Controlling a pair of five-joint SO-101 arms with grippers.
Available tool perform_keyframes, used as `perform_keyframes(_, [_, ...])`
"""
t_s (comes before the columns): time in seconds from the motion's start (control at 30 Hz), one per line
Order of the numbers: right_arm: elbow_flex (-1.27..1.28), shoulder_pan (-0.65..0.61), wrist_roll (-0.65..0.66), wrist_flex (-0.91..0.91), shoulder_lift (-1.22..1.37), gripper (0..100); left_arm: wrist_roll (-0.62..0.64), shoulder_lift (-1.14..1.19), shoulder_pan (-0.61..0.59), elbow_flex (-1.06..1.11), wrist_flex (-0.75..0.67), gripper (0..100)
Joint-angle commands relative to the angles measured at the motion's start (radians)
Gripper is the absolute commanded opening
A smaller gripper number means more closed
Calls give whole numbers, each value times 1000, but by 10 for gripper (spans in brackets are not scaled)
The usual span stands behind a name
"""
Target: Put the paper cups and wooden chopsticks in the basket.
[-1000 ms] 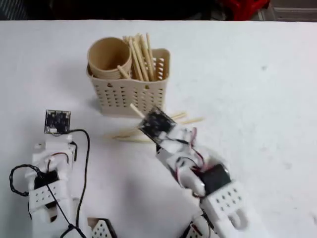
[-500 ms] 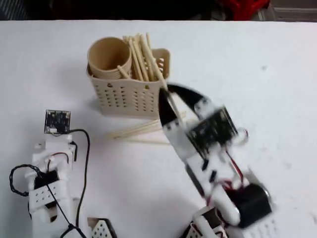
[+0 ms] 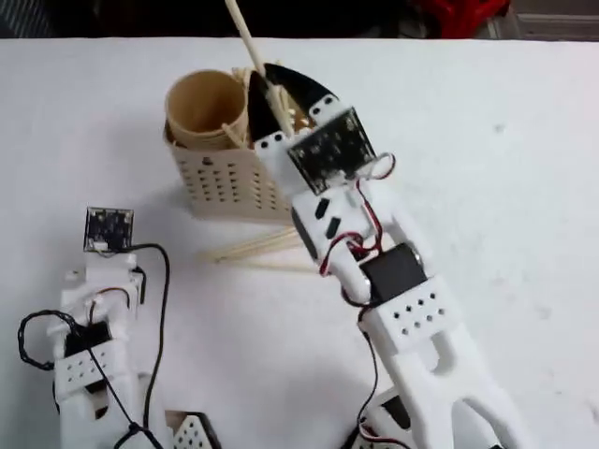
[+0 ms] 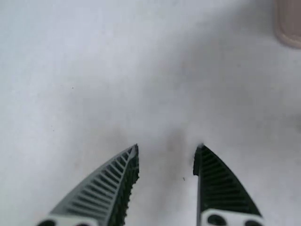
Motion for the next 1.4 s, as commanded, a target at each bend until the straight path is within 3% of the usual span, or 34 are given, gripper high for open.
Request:
perform_keyframes(0.0, [-14,19,-11,-87,4,17,-9,-16,12,-3,-20,203])
perform_keyframes(0.33, [203,27,-9,-414,8,17,-9,-16,12,-3,-20,203])
perform_keyframes(0.5, [193,42,-9,-414,7,17,-9,-16,12,-3,-20,203])
perform_keyframes(0.7, [252,48,-11,-277,7,24,-9,-16,12,-3,-20,203])
perform_keyframes(0.9, [331,84,-9,-260,-5,166,-9,-16,12,-3,-20,203])
perform_keyframes(1.03, [330,108,-9,-101,-62,117,-9,-16,12,-3,-20,203])
perform_keyframes(1.17, [336,105,-9,177,-211,12,-9,-16,12,-3,-20,203])
perform_keyframes(1.37, [330,81,-2,647,-498,58,-9,-16,12,-3,-20,203])
